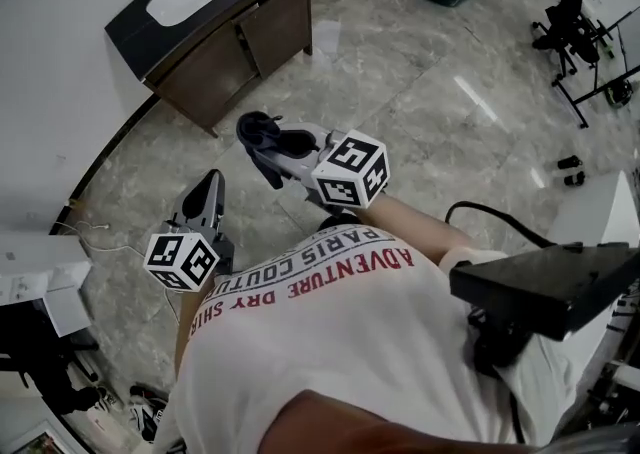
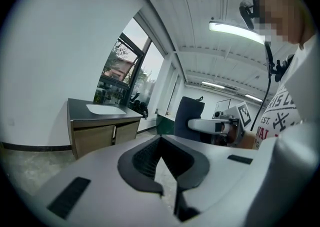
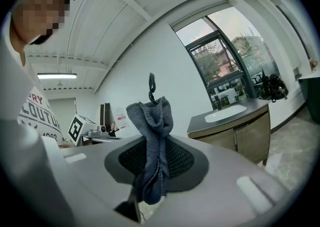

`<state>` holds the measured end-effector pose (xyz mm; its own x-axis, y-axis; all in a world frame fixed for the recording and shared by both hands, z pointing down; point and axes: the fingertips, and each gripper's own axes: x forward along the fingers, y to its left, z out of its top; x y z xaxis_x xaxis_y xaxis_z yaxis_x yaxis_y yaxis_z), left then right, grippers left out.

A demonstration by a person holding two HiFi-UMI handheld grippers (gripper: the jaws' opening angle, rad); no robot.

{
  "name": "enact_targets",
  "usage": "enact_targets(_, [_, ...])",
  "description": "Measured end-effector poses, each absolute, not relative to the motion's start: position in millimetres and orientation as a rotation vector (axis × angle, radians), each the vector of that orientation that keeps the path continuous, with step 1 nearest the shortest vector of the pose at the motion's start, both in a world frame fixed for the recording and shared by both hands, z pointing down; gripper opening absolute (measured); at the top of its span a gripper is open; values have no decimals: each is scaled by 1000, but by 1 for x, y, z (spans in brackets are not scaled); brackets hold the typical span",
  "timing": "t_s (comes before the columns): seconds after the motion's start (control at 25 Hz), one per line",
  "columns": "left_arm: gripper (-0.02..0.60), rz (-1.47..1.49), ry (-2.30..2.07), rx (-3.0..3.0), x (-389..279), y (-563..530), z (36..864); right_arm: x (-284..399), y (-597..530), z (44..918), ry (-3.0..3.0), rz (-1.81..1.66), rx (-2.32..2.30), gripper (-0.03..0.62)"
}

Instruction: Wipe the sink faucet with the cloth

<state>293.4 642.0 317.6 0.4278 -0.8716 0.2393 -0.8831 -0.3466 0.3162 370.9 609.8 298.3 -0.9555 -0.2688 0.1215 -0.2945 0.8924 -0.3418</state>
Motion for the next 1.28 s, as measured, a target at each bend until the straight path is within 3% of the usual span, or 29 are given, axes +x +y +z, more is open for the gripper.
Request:
enact_targets(0.24, [0,8,-1555,2337,378,672,273,451,639,270,-3019,516,392,77])
enact_targets(0.56, [0,0,-1584,2320,460,699,277,531,658,279,-2983,554,368,77])
enact_targets(1.28, [0,9,-1618,2327,507,715,268,570,679,271,-3020,447,316,77])
